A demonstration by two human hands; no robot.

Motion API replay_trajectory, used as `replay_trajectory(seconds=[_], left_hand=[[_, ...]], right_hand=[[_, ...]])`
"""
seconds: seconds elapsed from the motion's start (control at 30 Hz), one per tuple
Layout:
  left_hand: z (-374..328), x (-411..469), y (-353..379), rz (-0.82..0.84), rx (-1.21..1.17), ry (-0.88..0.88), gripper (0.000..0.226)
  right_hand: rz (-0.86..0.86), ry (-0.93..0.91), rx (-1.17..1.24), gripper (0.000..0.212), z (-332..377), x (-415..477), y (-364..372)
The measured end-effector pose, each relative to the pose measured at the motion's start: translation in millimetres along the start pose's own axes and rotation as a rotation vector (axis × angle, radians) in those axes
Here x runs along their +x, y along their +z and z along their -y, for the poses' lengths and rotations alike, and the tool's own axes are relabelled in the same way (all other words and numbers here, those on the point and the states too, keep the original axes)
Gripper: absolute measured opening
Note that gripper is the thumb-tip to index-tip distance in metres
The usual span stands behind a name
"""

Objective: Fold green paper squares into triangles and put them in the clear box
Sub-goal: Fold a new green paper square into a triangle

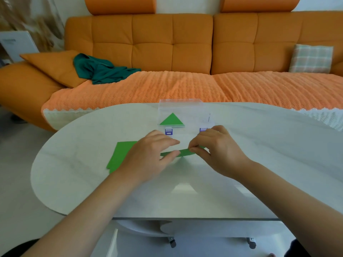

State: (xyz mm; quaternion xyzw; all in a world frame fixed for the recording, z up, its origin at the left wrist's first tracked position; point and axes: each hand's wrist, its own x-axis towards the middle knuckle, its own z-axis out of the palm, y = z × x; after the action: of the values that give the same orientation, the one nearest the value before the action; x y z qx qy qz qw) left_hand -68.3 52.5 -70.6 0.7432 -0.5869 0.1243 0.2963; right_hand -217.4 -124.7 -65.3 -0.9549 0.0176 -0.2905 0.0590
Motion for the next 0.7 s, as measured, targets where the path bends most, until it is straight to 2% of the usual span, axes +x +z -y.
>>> replay_trajectory(seconds=[0.07,0.13,0.17,0.27,0.33,0.4,0.5,0.6,0.7], left_hand=[[-7,2,3,0.043,-0.048,-0.058,0.028],[-12,4,3,0.056,-0.13,-0.19,0.013],[-15,5,2,0.049,-0.205,-0.27,0.009],[-23,9,0,-0.01,-0.563,-0.545,0.012],[-27,10,-2,-0.015,-0.792,-0.733,0.011],[-30,10,-4,0.01,-0.957,-0.849,0.012],[-31,11,-5,0.082,-1.144,-0.923,0.019],[-32,10,-2,0.136,-1.244,-0.95,0.027],[-31,8,0,0.172,-1.24,-0.933,0.028]], right_hand=[[0.005,-0.012,0.071,0.018,4,4,-3],[-0.035,0.037,0.154,0.015,4,6,-5],[-0.071,0.07,0.173,0.02,4,7,-6],[-0.167,0.141,0.183,0.043,4,5,-8],[-0.18,0.14,0.209,0.047,7,4,-8],[-0.117,0.086,0.222,0.045,11,1,-5],[-0.008,0.006,0.128,0.038,15,-2,2],[-0.039,-0.018,0.087,0.024,17,0,7],[-0.086,0.008,0.153,0.016,15,1,9]])
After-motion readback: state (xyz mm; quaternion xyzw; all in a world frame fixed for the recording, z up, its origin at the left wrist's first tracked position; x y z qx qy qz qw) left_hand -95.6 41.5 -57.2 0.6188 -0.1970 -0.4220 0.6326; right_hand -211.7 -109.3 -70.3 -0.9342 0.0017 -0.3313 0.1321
